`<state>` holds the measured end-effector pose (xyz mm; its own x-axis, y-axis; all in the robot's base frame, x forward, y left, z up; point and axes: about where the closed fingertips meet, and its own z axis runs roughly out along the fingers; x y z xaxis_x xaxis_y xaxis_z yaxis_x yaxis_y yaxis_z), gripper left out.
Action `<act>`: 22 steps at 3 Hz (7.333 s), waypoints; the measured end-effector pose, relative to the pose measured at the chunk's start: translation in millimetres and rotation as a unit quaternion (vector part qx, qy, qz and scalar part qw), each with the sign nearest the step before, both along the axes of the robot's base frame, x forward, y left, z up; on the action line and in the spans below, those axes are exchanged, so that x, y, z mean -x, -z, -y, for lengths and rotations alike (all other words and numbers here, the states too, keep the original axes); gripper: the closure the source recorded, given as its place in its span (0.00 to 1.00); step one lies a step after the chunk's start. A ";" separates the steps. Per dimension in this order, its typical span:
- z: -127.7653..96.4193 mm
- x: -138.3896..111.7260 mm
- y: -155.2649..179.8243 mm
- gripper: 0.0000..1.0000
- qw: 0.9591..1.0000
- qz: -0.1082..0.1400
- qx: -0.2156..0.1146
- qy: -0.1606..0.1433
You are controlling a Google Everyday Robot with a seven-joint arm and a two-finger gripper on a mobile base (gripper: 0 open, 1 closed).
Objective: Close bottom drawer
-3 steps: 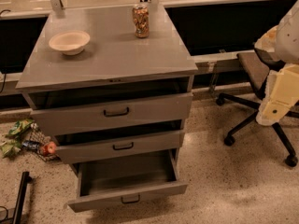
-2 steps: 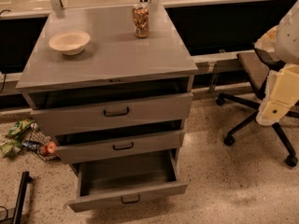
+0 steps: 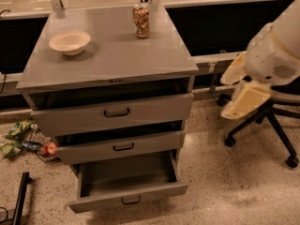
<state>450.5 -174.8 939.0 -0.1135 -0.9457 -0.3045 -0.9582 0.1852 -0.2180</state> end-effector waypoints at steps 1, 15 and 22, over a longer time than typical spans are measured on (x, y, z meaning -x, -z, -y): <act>-35.1 10.9 46.6 0.63 0.997 0.012 -0.067 -0.047; -186.6 -28.6 541.0 1.00 0.979 -0.027 -0.132 -0.151; -169.1 -11.3 709.3 1.00 0.978 -0.039 -0.149 -0.142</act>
Offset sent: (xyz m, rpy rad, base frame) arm -0.0492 0.1479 -0.2136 0.3831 -0.0842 0.3722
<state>461.8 -5.7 229.7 0.1060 -0.8127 -0.5729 -0.9919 -0.0460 -0.1182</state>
